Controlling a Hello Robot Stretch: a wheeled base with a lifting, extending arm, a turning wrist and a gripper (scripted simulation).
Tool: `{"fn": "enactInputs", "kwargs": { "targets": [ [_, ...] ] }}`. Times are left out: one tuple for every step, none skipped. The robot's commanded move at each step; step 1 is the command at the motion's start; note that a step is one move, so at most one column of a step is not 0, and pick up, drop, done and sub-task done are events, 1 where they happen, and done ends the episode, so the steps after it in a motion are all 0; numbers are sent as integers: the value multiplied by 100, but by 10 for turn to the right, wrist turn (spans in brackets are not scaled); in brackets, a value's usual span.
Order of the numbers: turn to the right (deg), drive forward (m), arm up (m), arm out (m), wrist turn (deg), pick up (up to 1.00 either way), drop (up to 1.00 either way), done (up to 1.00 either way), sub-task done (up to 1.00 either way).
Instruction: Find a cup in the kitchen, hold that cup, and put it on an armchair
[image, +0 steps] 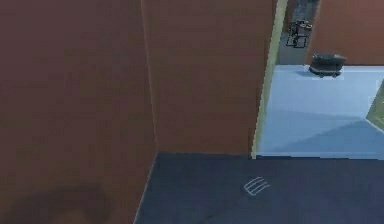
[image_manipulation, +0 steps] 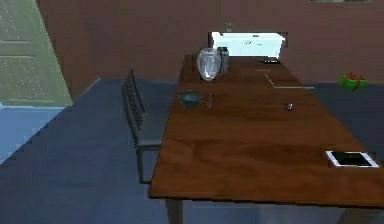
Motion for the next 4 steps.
{"fn": "enactInputs", "kwargs": {
  "targets": [
    [0, 25, 0, 0, 0, 0, 0, 0, 0],
    [450, 0, 0, 0, 0, 0, 0, 0, 0],
    [0, 100, 0, 0, 0, 0, 0, 0, 0],
    [90, 0, 0, 0, 0, 0, 0, 0, 0]
  ]
}}
